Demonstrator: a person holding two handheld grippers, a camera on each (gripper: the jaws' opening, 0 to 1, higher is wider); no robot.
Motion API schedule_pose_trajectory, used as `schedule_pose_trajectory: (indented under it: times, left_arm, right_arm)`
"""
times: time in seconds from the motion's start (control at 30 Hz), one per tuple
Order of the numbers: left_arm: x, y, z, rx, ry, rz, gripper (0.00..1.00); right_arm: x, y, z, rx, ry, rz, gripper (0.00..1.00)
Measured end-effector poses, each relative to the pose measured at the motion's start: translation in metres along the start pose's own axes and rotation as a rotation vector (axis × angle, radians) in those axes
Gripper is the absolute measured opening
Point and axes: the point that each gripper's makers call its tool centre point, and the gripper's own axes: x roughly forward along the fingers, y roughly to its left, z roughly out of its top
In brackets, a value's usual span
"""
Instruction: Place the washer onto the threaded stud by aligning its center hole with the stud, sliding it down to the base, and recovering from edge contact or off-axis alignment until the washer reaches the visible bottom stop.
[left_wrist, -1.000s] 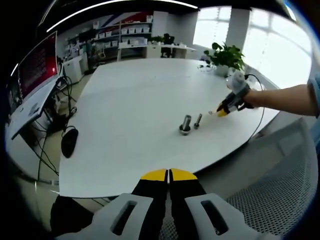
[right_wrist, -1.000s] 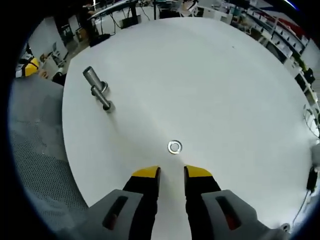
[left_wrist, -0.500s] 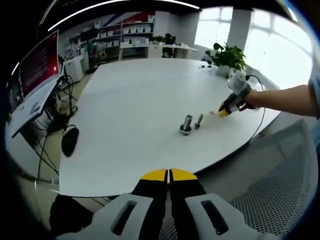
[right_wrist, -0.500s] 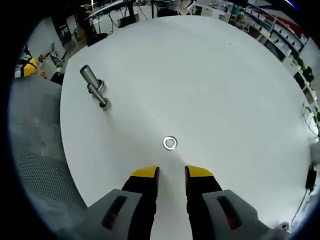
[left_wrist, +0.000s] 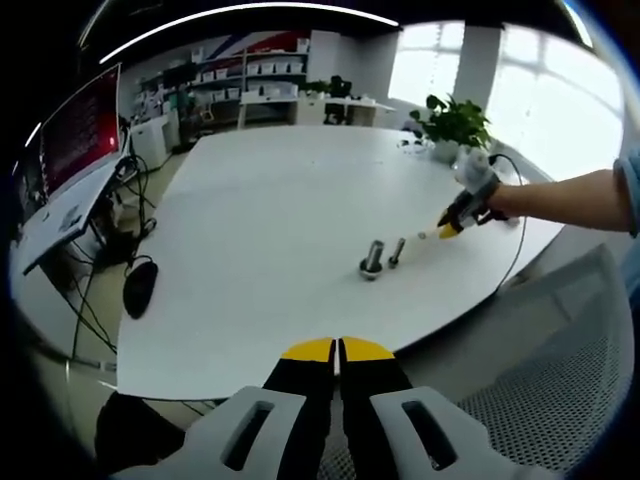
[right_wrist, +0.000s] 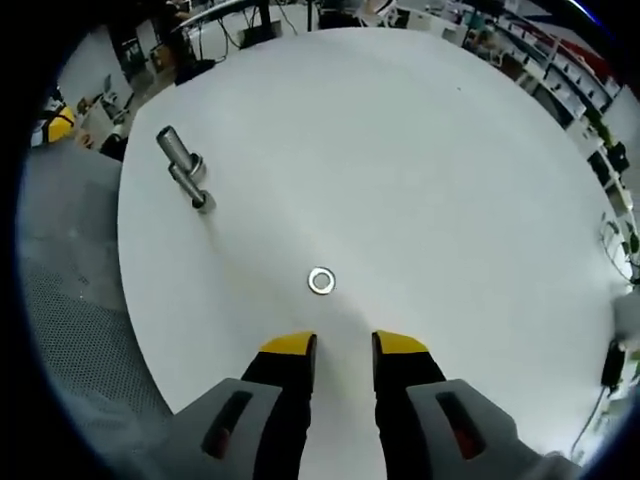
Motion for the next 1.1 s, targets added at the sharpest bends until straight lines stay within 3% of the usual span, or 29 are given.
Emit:
schedule_pose_trajectory:
  times: [0.1,0.2,0.33,0.73,1.1]
  left_arm:
    - [-0.001,-0.001,-0.001,-0.014,-0.005,-0.006,0.00]
    - [0.001,-0.004,-0.014,-0.012,0.079,-0.029,0.00]
    - [0.000,-0.003,-0.007,-0.016,0.032,-0.017,0.00]
    - [0.001,-0.001,-0.008,-0.014,0.041,-0.013,0.00]
    - [0.001,-0.001,-0.008,-0.018,0.043,-0.011,0.00]
  right_arm:
    - [0.004,0.007,0.006,-0.003,-0.007,0.026,0.24]
    - [0.011,0.009,0.006,-0.019,0.015,0.038,0.24]
    - [0.014,0.014,0.009,-0.033,0.025,0.052,0.24]
    - [0.020,0.012,0.022,-0.048,0.022,0.059,0.24]
    - [0.021,0.010,0.028,-0.102,-0.020,0.063,0.16]
